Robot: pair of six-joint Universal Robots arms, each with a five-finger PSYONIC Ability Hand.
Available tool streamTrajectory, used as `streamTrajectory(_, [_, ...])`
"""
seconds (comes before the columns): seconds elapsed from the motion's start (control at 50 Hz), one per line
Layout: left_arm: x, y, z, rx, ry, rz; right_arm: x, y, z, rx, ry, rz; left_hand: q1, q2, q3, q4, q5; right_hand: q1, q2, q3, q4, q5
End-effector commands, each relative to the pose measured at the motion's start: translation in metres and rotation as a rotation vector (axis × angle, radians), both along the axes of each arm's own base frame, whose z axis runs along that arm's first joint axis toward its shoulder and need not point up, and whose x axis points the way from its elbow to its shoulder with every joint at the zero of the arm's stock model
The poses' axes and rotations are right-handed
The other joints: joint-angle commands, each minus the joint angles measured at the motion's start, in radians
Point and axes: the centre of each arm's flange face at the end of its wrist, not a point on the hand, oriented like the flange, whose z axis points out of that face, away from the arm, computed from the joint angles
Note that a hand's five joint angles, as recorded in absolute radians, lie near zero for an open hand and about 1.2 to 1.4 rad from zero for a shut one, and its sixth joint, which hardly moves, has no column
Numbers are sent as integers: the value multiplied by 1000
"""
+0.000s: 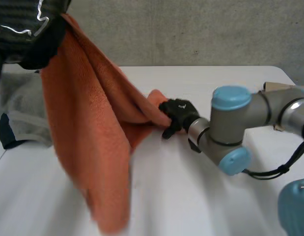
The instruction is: Fold the laundry.
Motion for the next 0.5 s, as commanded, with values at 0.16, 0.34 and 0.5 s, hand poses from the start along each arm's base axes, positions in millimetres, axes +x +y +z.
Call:
streamTrajectory(0.16, [9, -40, -23, 93, -33, 109, -73, -17, 80, -172, 149, -281, 253, 200, 207, 198, 232, 812, 810, 815, 817, 811])
streamTrajectory(0.34, [18, -120, -94, 384, -95, 149, -143, 25, 180, -357, 394, -139, 253, 200, 207, 198, 232, 812, 810, 815, 817, 811])
streamTrajectory(0.5, [1, -169, -168, 661, -164, 82, -154, 26, 170, -253, 521, -69, 253, 200, 207, 198, 232, 812, 810, 815, 817, 811])
